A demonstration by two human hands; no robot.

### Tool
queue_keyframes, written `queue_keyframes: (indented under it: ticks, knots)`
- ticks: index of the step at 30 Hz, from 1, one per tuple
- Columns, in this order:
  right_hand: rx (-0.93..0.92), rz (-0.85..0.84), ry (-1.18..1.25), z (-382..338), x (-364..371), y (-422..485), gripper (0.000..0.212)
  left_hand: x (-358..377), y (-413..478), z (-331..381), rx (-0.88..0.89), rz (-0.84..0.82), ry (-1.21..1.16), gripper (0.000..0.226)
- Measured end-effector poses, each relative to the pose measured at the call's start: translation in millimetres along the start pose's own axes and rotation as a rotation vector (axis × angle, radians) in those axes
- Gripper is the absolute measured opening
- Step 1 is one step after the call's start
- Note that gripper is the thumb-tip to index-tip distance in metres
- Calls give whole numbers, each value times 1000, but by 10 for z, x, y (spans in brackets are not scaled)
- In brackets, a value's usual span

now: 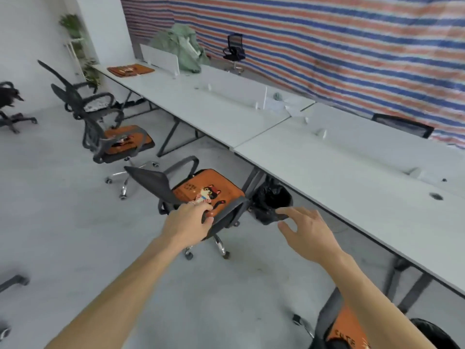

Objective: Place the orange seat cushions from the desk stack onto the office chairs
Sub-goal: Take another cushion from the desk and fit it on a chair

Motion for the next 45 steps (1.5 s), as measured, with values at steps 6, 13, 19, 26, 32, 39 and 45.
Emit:
queue_keyframes:
  ticks: [6,13,19,26,32,39,45]
  knots:
    - [-134,32,28,-1479,283,908,37,-977,253,-1372,-144,108,35,39]
    - [-242,40,34,-2678,583,2007,40,-1631,813,-2660,-208,180,58,38]
    - [-320,30,35,-3505,962,3294,40,-2192,1647,-3638,-254,235,149,43]
    - [-408,-1,47,-4849,1205,5076,41,-2915,2676,-4971,-372,286,171,44]
    - [-498,35,-4,-5942,1574,6228,43,-3280,3357,-6224,-442,340,176,47]
    - [-469,4,-59,-7292,2209,7613,47,-3654,4427,-8007,-442,282,147,53]
    - [-353,32,-50,-8240,2499,8677,50,-4188,5368,-9228,-348,251,117,54]
Point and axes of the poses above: each hand's wrist, its own y-axis towards the middle knuckle, its own x-axis out of the palm, z = x × y, the point moved 1 cm from there along y, towards the middle knuckle
